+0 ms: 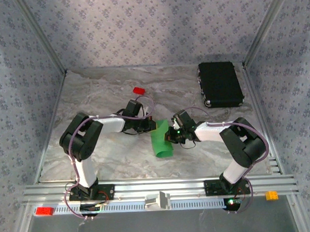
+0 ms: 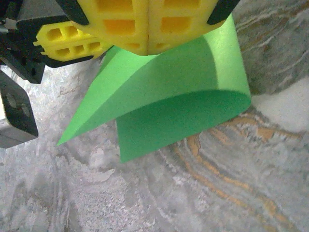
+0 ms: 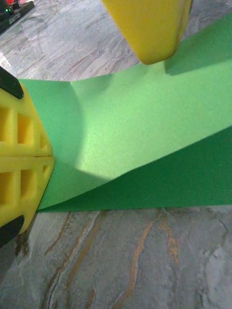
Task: Fold a paper plane with a square sheet of paper (pick it up from the middle)
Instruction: First fold the square sheet of paper in half at the center of the table.
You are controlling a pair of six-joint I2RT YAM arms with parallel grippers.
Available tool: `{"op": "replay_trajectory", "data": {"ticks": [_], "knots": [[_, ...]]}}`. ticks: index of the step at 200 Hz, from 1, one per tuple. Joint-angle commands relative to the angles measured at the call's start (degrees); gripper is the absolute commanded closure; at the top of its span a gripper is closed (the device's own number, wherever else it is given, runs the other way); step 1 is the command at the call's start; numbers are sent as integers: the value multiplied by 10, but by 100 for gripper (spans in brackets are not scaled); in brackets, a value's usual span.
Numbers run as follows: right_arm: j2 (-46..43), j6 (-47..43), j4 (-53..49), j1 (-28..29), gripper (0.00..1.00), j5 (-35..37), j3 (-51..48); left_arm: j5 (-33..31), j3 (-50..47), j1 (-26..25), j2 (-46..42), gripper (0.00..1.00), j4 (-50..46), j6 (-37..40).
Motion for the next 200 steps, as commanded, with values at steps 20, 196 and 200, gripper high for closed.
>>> {"op": "replay_trajectory", "data": {"ticks": [20, 196, 200], "knots": [[22, 3, -74, 3, 97, 53, -26, 15, 0, 13, 50, 100, -14, 21], [19, 4, -73, 6, 97, 54, -31, -91, 112, 62, 90, 100, -123, -12], [19, 4, -73, 7, 97, 54, -31, -94, 115, 62, 90, 100, -128, -12]]}}
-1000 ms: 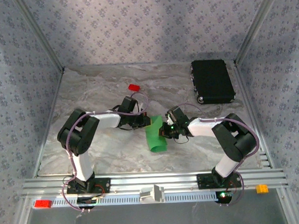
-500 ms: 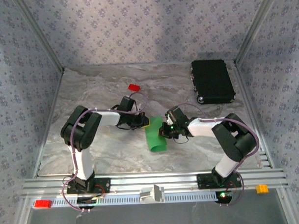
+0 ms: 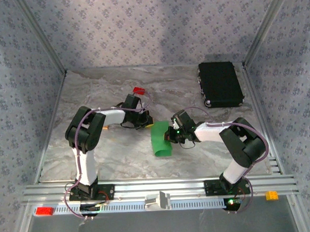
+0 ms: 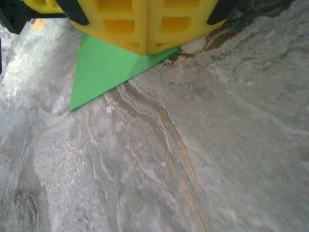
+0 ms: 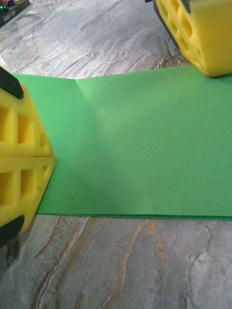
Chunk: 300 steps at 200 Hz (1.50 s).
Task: Fold a paper plane with a square sheet of paper (pick it up from the middle)
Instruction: First fold the square sheet of paper in half at the center of the table.
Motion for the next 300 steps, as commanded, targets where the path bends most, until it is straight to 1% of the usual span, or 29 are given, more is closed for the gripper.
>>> {"op": "replay_trajectory", "data": {"ticks": [1, 45, 81, 125, 153, 172, 214, 237, 300], "knots": [[20, 4, -87, 2, 97, 42, -28, -79, 25, 16, 22, 100, -42, 0], [18, 4, -87, 5, 97, 42, -27, -84, 60, 17, 33, 100, -84, -1], [18, 8, -88, 6, 97, 44, -25, -92, 73, 16, 17, 99, -109, 2], [18, 8, -91, 8, 97, 46, -21, -77, 68, 8, -35, 95, -117, 7], [16, 8, -93, 9, 97, 49, -20, -73, 37, -7, -85, 94, -113, 6], [15, 8, -94, 10, 97, 50, -21, -60, 4, -24, -117, 93, -98, -2], [15, 9, -94, 10, 97, 52, -21, -4, -88, -69, -167, 94, -31, -41], [15, 10, -93, 10, 97, 53, -21, 4, -127, -86, -178, 93, -2, -57], [15, 11, -92, 11, 97, 53, -24, 25, -177, -93, -166, 93, 67, -82]]}}
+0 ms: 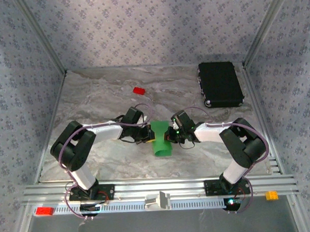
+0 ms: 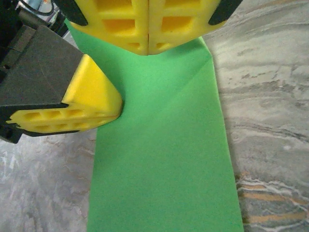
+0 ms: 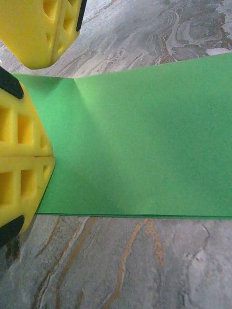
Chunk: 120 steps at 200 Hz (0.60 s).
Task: Fold a paper plane with a square sheet of paper (pick it up from the middle)
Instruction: First fold the square sheet of paper in half at the center of the table.
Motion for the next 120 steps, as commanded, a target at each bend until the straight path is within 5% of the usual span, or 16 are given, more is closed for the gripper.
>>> {"op": "replay_trajectory", "data": {"ticks": [1, 120], "knots": [[18, 7, -93, 4, 97, 39, -24, 26, -14, -3, -4, 93, 53, -17], [16, 9, -96, 5, 97, 43, -26, 47, -47, -8, 43, 93, 87, -11]]}}
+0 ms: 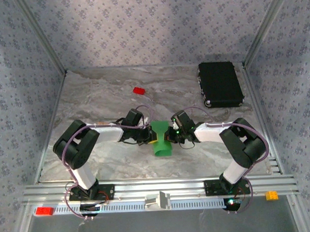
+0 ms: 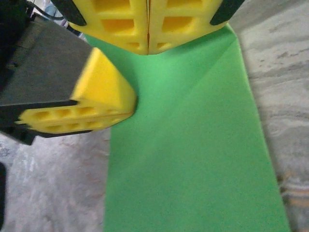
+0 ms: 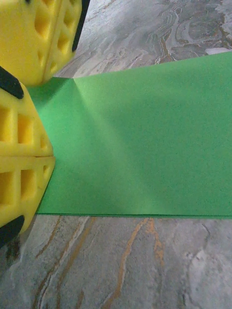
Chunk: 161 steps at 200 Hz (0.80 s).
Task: Fold a paper plane with a square sheet of paper (pick it up from the middle)
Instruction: First fold the square sheet of paper in half at the center of the table.
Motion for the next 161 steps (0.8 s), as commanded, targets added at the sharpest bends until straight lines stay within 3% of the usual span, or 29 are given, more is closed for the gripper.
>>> {"op": "replay_trajectory", "data": {"ticks": [1, 59, 120, 161], "knots": [[16, 7, -95, 4, 97, 41, -26, 13, -17, -4, 22, 93, -1, 17], [12, 9, -93, 6, 97, 44, -30, -53, -8, -4, 27, 95, -117, 99], [9, 7, -98, 4, 97, 45, -28, -4, 4, -5, -43, 93, -53, 32], [9, 9, -98, 5, 97, 46, -26, 35, 4, -8, -41, 92, -31, 1]]}}
